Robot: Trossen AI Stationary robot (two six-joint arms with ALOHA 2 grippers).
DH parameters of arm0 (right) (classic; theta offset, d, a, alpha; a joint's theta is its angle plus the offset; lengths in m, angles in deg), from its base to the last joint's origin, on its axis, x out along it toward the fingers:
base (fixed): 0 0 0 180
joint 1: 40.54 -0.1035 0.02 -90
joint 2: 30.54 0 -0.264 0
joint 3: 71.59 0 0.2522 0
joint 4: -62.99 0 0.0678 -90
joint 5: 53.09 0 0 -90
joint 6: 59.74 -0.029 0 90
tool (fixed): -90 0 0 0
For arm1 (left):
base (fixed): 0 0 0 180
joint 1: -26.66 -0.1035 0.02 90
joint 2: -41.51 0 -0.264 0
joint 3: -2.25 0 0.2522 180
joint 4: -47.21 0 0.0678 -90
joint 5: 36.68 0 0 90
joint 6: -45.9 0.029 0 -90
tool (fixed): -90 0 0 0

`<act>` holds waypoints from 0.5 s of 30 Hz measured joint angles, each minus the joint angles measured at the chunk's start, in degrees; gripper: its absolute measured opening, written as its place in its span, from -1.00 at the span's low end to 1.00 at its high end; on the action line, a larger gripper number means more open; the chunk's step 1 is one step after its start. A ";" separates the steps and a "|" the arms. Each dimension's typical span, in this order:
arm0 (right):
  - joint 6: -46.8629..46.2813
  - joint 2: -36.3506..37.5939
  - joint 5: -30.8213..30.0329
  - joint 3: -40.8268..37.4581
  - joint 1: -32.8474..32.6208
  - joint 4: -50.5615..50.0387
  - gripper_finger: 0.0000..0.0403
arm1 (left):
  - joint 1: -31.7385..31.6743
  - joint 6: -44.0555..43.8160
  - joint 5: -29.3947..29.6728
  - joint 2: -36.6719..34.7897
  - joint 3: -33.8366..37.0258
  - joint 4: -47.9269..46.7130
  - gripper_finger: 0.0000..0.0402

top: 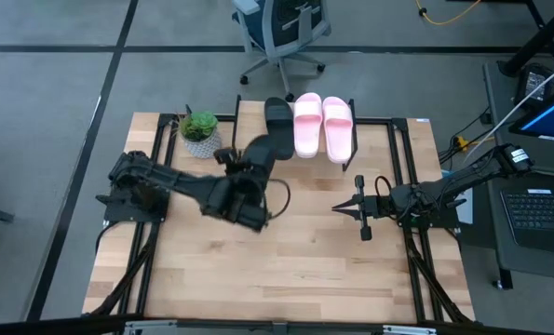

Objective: Pick and place slides into the shelf
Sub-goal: Put the black slide on the shelf

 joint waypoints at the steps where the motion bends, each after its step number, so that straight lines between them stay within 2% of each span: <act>1: -0.02 0.00 0.00 0.00 0.02 0.01 -0.90 | -1.16 0.54 0.26 0.00 -0.32 -0.01 -1.00; 15: 0.04 0.00 0.00 0.00 0.00 0.01 -0.90 | -14.85 7.03 0.66 0.00 -1.79 1.15 -1.00</act>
